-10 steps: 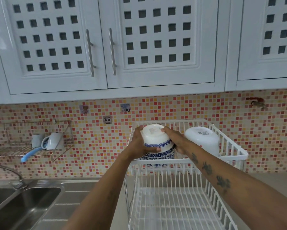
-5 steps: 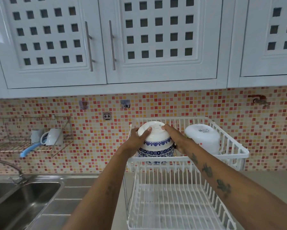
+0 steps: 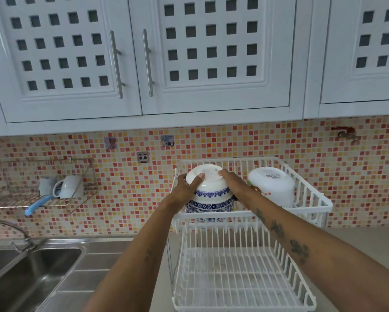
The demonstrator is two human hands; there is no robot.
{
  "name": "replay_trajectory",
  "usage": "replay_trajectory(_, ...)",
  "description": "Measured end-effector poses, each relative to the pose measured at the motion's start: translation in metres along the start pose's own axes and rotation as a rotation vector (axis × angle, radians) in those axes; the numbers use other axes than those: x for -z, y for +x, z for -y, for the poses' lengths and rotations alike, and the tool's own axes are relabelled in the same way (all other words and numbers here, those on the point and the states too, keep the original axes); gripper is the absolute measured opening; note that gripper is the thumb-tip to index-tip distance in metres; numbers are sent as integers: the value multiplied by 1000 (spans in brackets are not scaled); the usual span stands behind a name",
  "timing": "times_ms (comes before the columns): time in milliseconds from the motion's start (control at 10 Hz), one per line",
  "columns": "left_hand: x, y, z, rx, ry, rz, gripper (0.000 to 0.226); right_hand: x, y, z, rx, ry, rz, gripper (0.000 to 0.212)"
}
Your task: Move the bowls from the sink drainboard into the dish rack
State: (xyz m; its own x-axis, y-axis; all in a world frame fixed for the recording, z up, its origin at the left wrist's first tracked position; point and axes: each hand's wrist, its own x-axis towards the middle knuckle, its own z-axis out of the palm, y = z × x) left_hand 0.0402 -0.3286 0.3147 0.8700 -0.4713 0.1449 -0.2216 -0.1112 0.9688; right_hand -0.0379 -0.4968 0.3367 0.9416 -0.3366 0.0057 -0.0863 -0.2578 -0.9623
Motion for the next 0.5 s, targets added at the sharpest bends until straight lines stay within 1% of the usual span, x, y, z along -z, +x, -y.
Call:
replay_trajectory(100, -3, -12, -12, -36, 86, -46, 119, 1, -6, 5, 41, -143, -72, 79)
replay_trajectory(200, -6, -28, -26, -52, 186, -112, 95, 1, -17, 11, 62, -232, -101, 72)
replay_trajectory(300, -4, -27, -22, -89, 241, -116, 92, 4, -28, 17, 80, -312, -97, 70)
replay_trajectory(400, 4, 2, 8, -74, 307, -100, 121, 4, -37, 21, 97, -368, -125, 69)
replay_trajectory(500, 1, -14, 4, -50, 405, -88, 127, 6, -51, 20, 114, -396, -158, 64)
